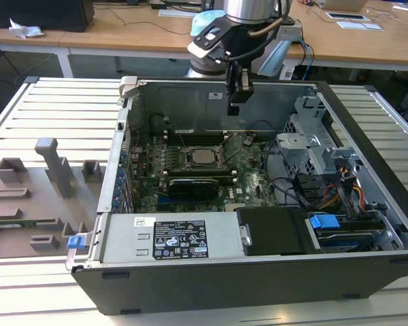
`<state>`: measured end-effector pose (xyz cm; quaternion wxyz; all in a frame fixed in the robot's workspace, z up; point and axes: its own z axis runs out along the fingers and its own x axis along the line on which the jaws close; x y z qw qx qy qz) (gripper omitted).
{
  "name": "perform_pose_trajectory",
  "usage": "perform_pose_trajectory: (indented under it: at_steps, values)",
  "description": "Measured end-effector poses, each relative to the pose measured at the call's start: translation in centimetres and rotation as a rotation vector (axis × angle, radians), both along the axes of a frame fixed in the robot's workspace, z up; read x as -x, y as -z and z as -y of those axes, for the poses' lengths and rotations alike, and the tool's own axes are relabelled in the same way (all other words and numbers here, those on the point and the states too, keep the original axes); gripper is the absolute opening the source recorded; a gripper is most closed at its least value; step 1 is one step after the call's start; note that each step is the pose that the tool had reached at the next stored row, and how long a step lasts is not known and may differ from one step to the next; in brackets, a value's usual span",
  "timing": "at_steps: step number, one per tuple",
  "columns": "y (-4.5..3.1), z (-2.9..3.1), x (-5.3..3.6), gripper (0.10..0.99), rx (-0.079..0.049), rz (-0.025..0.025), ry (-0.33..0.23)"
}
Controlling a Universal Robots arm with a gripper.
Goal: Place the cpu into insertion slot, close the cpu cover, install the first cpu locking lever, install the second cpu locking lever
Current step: 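Close the cpu cover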
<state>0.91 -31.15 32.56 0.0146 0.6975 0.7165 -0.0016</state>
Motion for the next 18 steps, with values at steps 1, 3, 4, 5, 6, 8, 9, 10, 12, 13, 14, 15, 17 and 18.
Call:
perform_pose_trajectory:
  at_steps: [1,3,4,5,6,8,9,10,12,13,14,15,17,18]
  values:
    - [0.00,0.00,-0.16,0.106,0.000,0.0000,0.000]
    - [0.00,0.00,-0.48,0.106,0.000,-0.0001,0.000]
    - [0.01,0.00,-0.60,0.106,0.000,-0.0001,0.000]
    - [0.00,0.00,-0.94,0.106,0.000,-0.0004,0.000]
    - [0.00,0.00,-1.09,0.106,0.000,-0.0005,0.000]
    - [0.00,-0.01,-1.56,0.106,0.000,-0.0009,0.000]
    - [0.00,-0.01,-2.00,0.106,0.000,-0.0013,0.000]
    - [0.00,-0.03,-2.38,0.106,0.000,-0.0017,0.000]
    - [0.00,-0.06,-3.23,0.106,0.000,-0.0023,0.000]
    - [0.00,-0.07,-3.61,0.106,0.000,-0.0027,0.000]
    - [0.00,-0.10,-3.89,0.106,0.001,-0.0029,0.000]
    - [0.00,-0.12,-4.07,0.106,0.001,-0.0030,0.000]
    - [0.01,-0.12,-4.16,0.106,0.001,-0.0032,0.000]
    - [0.07,-0.12,-4.20,0.106,0.000,-0.0033,0.000]
